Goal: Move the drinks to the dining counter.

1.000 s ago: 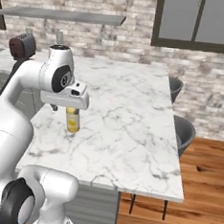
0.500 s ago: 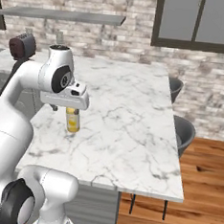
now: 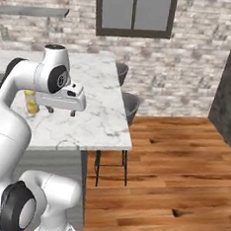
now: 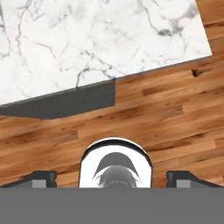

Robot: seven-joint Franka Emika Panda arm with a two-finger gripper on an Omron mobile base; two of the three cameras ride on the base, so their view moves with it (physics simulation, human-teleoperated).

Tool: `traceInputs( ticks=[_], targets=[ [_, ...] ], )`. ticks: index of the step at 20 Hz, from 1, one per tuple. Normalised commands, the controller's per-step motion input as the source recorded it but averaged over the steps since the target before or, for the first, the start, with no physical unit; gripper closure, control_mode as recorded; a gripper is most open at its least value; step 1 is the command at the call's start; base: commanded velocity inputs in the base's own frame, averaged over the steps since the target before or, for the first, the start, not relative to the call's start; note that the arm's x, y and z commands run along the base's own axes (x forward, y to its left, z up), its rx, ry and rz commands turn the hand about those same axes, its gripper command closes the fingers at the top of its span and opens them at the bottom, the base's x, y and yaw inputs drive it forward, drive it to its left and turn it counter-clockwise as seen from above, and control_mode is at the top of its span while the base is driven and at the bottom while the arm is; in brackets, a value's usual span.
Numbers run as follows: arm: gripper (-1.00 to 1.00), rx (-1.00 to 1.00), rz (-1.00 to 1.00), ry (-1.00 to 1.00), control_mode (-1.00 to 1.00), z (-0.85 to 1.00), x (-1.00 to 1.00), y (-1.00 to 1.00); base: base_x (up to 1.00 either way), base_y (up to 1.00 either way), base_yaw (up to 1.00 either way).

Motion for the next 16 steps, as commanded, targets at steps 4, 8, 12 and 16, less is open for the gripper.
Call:
traceInputs(
  ticks=[4,8,12,16],
  targets=[
    [-1.0,0.0,0.0,0.0,1.0,0.0,0.0,0.0,-0.34,-0.58,-0.74],
    [-1.0,0.0,0.0,0.0,1.0,0.0,0.0,0.0,-0.11,-0.51,-0.83],
    [-1.0,0.0,0.0,0.0,1.0,0.0,0.0,0.0,0.0,-0.51,-0.85],
    [-1.0,0.0,0.0,0.0,1.0,0.0,0.0,0.0,0.0,-0.45,-0.88]
  ],
)
